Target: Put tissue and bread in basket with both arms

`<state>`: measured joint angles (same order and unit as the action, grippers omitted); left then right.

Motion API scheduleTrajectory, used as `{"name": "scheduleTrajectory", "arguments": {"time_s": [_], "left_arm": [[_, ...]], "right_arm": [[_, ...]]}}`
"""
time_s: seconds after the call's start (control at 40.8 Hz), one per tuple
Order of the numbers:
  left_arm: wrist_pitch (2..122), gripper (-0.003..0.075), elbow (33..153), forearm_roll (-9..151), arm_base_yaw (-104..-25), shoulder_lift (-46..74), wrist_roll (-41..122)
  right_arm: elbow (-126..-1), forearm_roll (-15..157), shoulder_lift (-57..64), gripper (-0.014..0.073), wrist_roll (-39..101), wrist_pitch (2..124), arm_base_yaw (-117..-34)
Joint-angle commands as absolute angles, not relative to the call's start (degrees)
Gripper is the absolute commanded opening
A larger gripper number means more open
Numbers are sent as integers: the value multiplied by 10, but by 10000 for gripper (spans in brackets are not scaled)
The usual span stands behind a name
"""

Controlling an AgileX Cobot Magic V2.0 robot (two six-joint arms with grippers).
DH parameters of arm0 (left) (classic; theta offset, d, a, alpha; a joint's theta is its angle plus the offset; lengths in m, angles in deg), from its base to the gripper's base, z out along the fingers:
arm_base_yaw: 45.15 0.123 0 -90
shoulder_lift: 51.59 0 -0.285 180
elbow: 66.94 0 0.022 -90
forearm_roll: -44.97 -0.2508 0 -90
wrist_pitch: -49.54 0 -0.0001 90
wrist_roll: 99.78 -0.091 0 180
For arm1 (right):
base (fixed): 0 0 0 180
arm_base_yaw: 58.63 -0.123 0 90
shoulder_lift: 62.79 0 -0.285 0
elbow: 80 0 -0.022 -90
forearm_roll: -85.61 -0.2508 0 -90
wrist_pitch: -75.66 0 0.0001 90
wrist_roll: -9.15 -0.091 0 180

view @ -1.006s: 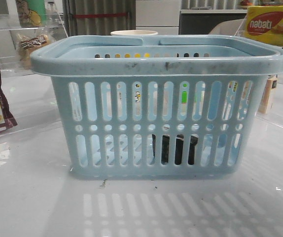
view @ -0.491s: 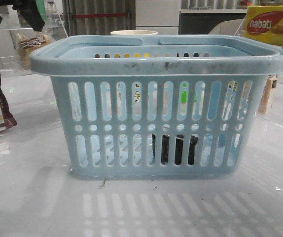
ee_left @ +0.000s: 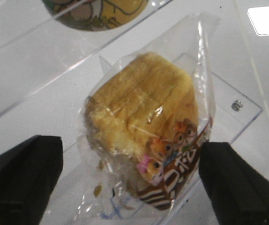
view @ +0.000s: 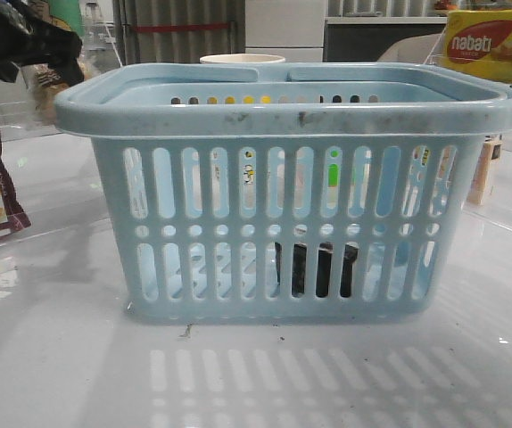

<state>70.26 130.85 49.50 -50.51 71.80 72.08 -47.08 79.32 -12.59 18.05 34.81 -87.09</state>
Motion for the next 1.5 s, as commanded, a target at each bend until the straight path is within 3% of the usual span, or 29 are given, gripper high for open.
{"name": "scheduleTrajectory", "arguments": {"time_s": [0.0,0.294,0.589,1.104,1.472], "left_arm": [[637,622,1331,501,-507,696,726],[635,306,1331,501,-507,697,726],[664,92,1332,507,-507,654,726],[879,90,1332,535,-537,447,725],[955,91,1331,535,-693,397,709]], "right_arm": [[-487,793,-129,496,186,385,-869],[-487,793,-129,496,186,385,-869],[-487,793,-129,496,186,385,-869],[-487,793,-129,496,186,385,-869],[-487,793,-129,496,186,385,-869]]}}
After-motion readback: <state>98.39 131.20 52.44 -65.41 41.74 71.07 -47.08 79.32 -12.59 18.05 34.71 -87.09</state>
